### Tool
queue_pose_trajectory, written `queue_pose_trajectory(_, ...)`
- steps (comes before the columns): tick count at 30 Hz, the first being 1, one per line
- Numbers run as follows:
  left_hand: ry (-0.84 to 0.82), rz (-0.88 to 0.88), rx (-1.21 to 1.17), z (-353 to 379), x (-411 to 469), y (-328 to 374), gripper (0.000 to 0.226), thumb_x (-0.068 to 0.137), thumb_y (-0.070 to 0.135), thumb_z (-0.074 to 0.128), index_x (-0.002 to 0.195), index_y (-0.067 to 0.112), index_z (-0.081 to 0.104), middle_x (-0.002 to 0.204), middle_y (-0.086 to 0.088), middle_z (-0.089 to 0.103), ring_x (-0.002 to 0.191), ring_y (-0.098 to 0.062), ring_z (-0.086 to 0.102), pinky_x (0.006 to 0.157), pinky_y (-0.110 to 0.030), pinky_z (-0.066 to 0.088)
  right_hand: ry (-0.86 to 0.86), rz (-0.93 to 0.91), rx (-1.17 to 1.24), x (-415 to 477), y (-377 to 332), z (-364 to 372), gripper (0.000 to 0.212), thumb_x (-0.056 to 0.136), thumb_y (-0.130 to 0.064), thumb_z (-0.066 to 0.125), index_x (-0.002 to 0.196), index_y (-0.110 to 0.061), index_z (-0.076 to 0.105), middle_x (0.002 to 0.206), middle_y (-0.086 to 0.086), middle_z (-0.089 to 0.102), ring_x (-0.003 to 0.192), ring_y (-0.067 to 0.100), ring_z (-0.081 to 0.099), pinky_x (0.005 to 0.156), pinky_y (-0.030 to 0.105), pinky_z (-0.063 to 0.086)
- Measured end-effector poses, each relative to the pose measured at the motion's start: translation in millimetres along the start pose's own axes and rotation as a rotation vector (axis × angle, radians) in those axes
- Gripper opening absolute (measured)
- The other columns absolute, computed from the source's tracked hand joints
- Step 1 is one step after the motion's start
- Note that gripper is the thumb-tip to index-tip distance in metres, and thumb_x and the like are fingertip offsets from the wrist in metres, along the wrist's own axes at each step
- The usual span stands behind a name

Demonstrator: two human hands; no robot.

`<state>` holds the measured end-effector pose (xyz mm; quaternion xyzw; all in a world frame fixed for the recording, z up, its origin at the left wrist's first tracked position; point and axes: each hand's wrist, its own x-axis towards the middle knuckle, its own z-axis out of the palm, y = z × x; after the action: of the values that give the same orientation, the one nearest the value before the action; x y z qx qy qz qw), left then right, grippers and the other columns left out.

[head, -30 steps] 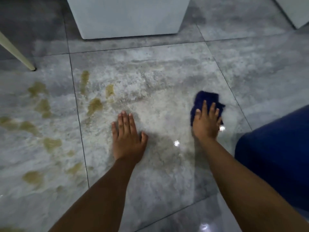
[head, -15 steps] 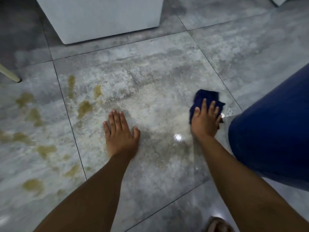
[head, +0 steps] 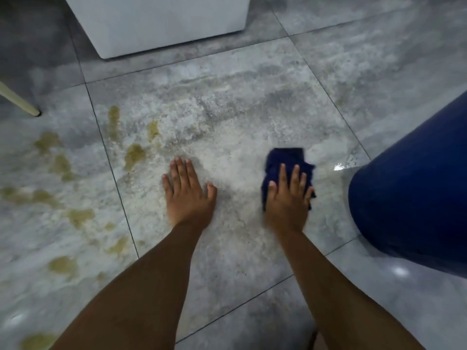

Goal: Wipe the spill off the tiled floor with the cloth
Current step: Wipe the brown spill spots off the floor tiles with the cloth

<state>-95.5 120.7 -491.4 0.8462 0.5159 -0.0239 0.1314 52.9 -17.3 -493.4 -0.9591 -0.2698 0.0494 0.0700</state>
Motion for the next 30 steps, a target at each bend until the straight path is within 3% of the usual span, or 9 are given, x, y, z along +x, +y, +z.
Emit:
queue_pose_trajectory(3, 0.000, 0.001, 0.011, 1, 0, -7, 0.078, 0.089, 0.050, 0.014, 0.153, 0.008, -0.003, 0.161, -0.011, -0.010, 0.147, -0.021, -0.015, 0.118, -0.041, -0.011, -0.044, 0.255, 0.051, -47, 24, 4, 0.055, 0.101, -0.041, 0.017, 0.152, -0.021, 0.012, 0.160, 0.015, 0.012, 0.147, 0.034, 0.010, 0.117, 0.054, 0.007)
queue_pose_trajectory(5, 0.018, 0.002, 0.007, -3, 6, -8, 0.078, 0.090, 0.049, 0.016, 0.153, 0.008, -0.003, 0.161, -0.012, -0.009, 0.147, -0.021, -0.014, 0.118, -0.041, -0.011, -0.029, 0.316, 0.058, -93, 10, 6, 0.058, 0.098, -0.044, 0.014, 0.151, -0.021, 0.011, 0.158, 0.017, 0.016, 0.145, 0.036, 0.015, 0.116, 0.056, 0.010)
queue_pose_trajectory(9, 0.013, 0.005, -0.020, -5, 2, 1, 0.076, 0.093, 0.047, 0.022, 0.153, 0.007, -0.003, 0.160, -0.012, -0.009, 0.147, -0.021, -0.014, 0.118, -0.042, -0.009, -0.026, 0.093, 0.041, -126, -33, 6, 0.057, 0.097, -0.042, 0.025, 0.150, -0.019, 0.029, 0.155, 0.015, 0.026, 0.142, 0.036, 0.025, 0.114, 0.053, 0.012)
queue_pose_trajectory(13, 0.019, 0.008, -0.031, -5, 6, 10, 0.079, 0.089, 0.050, 0.016, 0.153, 0.008, -0.003, 0.161, -0.011, -0.008, 0.147, -0.021, -0.014, 0.118, -0.041, -0.011, 0.001, -0.046, 0.015, -35, -16, -1, 0.056, 0.097, -0.042, 0.028, 0.148, -0.019, 0.035, 0.153, 0.016, 0.032, 0.141, 0.037, 0.028, 0.113, 0.057, 0.019)
queue_pose_trajectory(16, 0.021, 0.000, -0.027, -6, 10, 4, 0.079, 0.089, 0.050, 0.017, 0.153, 0.008, -0.002, 0.161, -0.011, -0.009, 0.147, -0.021, -0.014, 0.118, -0.041, -0.011, -0.005, 0.094, 0.005, 5, 23, -7, 0.055, 0.100, -0.042, 0.023, 0.152, -0.021, 0.021, 0.159, 0.014, 0.019, 0.146, 0.034, 0.016, 0.116, 0.055, 0.009)
queue_pose_trajectory(20, 0.009, 0.025, 0.013, -3, -3, -5, 0.079, 0.088, 0.049, 0.017, 0.153, 0.007, -0.001, 0.161, -0.013, -0.006, 0.147, -0.022, -0.012, 0.118, -0.041, -0.011, -0.047, 0.360, 0.061, -83, 49, -5, 0.055, 0.102, -0.041, 0.017, 0.153, -0.022, 0.010, 0.160, 0.014, 0.010, 0.147, 0.034, 0.009, 0.117, 0.055, 0.008)
queue_pose_trajectory(23, 0.030, 0.027, 0.002, -6, 6, 2, 0.077, 0.091, 0.047, 0.020, 0.152, 0.006, 0.000, 0.160, -0.014, -0.004, 0.147, -0.024, -0.010, 0.118, -0.043, -0.009, -0.036, 0.238, 0.034, -117, 7, -2, 0.059, 0.099, -0.043, 0.016, 0.153, -0.020, 0.016, 0.159, 0.015, 0.015, 0.145, 0.035, 0.015, 0.116, 0.053, 0.007)
queue_pose_trajectory(27, 0.015, 0.021, -0.027, -4, 3, 5, 0.076, 0.094, 0.046, 0.027, 0.153, 0.007, -0.001, 0.161, -0.013, -0.006, 0.147, -0.023, -0.011, 0.118, -0.042, -0.009, -0.042, -0.002, 0.015, -60, -20, -1, 0.056, 0.099, -0.043, 0.023, 0.151, -0.021, 0.027, 0.157, 0.013, 0.024, 0.145, 0.034, 0.020, 0.116, 0.052, 0.011)
queue_pose_trajectory(30, -0.020, 0.039, -0.057, 1, -3, 8, 0.075, 0.095, 0.046, 0.028, 0.153, 0.008, -0.002, 0.161, -0.012, -0.007, 0.147, -0.022, -0.013, 0.118, -0.041, -0.011, -0.021, 0.064, -0.041, -21, 26, -3, 0.058, 0.098, -0.043, 0.021, 0.151, -0.021, 0.024, 0.158, 0.013, 0.021, 0.146, 0.033, 0.017, 0.117, 0.054, 0.012)
